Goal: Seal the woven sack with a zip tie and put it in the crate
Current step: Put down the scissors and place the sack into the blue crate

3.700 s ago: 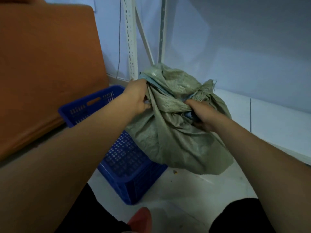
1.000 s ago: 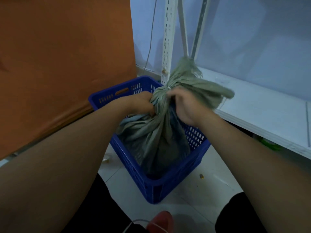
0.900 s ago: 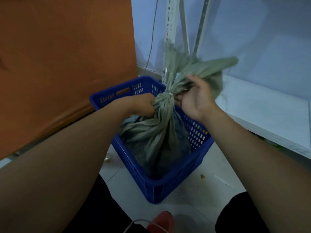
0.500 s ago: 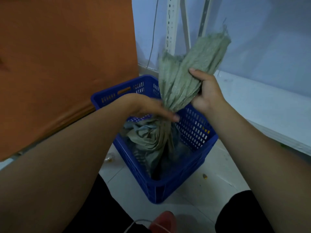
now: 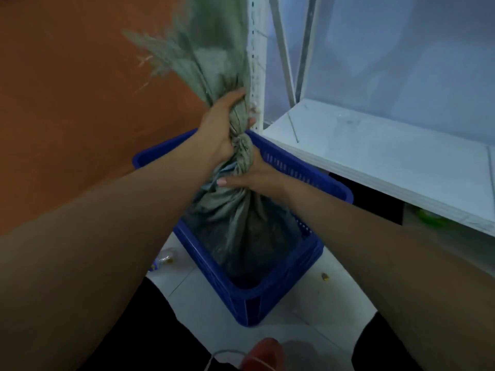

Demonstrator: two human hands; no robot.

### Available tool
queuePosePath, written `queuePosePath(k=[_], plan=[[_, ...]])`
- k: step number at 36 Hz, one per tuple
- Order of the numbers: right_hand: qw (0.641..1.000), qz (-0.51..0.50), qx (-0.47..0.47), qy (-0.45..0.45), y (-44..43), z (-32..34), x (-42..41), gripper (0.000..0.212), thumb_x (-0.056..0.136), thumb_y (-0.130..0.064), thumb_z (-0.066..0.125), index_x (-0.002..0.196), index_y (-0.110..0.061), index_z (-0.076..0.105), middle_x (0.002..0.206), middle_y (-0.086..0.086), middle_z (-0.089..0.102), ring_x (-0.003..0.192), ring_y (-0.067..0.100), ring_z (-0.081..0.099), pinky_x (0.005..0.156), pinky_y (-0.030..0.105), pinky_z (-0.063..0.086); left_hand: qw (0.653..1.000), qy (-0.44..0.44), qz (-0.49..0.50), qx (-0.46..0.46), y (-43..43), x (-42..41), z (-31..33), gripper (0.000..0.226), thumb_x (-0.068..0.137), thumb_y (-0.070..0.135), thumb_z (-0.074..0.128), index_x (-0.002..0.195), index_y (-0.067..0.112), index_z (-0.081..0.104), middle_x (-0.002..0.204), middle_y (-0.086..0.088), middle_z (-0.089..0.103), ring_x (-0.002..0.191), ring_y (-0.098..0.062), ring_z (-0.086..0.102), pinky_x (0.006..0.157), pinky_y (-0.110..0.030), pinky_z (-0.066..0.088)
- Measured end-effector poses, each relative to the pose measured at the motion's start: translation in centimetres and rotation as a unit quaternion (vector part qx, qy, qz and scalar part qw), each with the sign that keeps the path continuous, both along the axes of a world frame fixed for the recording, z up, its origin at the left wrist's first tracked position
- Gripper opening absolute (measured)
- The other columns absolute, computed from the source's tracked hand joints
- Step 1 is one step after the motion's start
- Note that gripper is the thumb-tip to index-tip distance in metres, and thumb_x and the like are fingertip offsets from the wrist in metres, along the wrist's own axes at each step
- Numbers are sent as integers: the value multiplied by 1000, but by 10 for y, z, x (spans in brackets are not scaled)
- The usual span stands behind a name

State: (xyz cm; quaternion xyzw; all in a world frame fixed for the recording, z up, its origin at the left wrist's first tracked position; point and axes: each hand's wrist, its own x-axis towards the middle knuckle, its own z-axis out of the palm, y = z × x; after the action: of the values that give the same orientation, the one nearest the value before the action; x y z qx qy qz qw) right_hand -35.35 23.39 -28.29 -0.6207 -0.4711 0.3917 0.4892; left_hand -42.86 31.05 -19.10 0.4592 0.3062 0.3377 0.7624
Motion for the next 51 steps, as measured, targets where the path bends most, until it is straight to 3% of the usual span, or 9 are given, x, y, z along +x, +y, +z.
queuePosePath(k=[10,17,22,23,28,35,40,45,51], plan=[[954,-85,-83,-277,21,-53,25,2,90,-10,64,89,-12,63,83,0,60,74,12,54,70,24,40,995,48,63,-57,81,22,-45,44,87,22,74,125,2,62,111,-14,72,91,-30,71,71,-41,62],[827,73,-411,-377,-20,-105,58,27,98,-26,55,119,-10,60,103,7,56,92,25,56,77,34,45,924,375,33,-70,134,8,-130,42,97,9,59,138,10,48,115,-4,61,90,-19,66,61,-31,59],[769,150,-482,-391,-27,-126,49,27,104,-26,41,87,-10,55,87,7,50,70,18,45,62,27,39,914,378,139,35,129,20,-140,80,63,-12,46,142,-8,45,152,-24,36,134,-28,45,114,-23,32],[760,152,-485,-404,-26,-127,46,31,105,-26,40,78,-14,48,80,5,45,66,16,40,57,26,36,919,358,161,42,134,25,-138,55,91,-8,44,144,-18,31,156,-27,30,139,-32,39,118,-29,29],[765,141,-464,-424,-22,-137,38,26,100,-31,47,104,-11,63,89,6,58,71,17,50,60,29,40,724,553,93,401,129,31,-131,83,86,17,63,154,34,17,159,-12,16,139,-44,29,107,-60,38],[880,-57,-282,-378,-26,-125,45,31,91,-15,54,121,-14,64,111,9,65,97,30,62,72,34,50,672,385,-282,566,89,39,-142,71,86,72,54,142,29,48,136,1,57,124,-19,53,105,-41,45],[922,-175,-154,-309,-31,-107,52,21,79,-4,53,66,-19,59,67,2,60,69,26,61,57,35,48,409,519,-472,584,69,40,-168,83,56,67,81,128,37,52,113,10,60,103,-16,56,95,-38,46],[891,-234,-131,-367,-34,-95,52,21,81,-6,52,67,-20,58,63,-6,51,65,20,51,47,26,21,435,492,-359,664,96,28,-160,23,82,36,69,99,31,56,103,2,64,86,-17,54,76,-33,44],[821,-40,-431,-373,-20,-80,53,42,94,-33,54,129,-10,59,117,13,60,97,29,58,78,34,46,415,557,-378,612,99,28,-147,16,85,17,68,95,26,59,95,-1,60,86,-22,55,80,-36,46]])
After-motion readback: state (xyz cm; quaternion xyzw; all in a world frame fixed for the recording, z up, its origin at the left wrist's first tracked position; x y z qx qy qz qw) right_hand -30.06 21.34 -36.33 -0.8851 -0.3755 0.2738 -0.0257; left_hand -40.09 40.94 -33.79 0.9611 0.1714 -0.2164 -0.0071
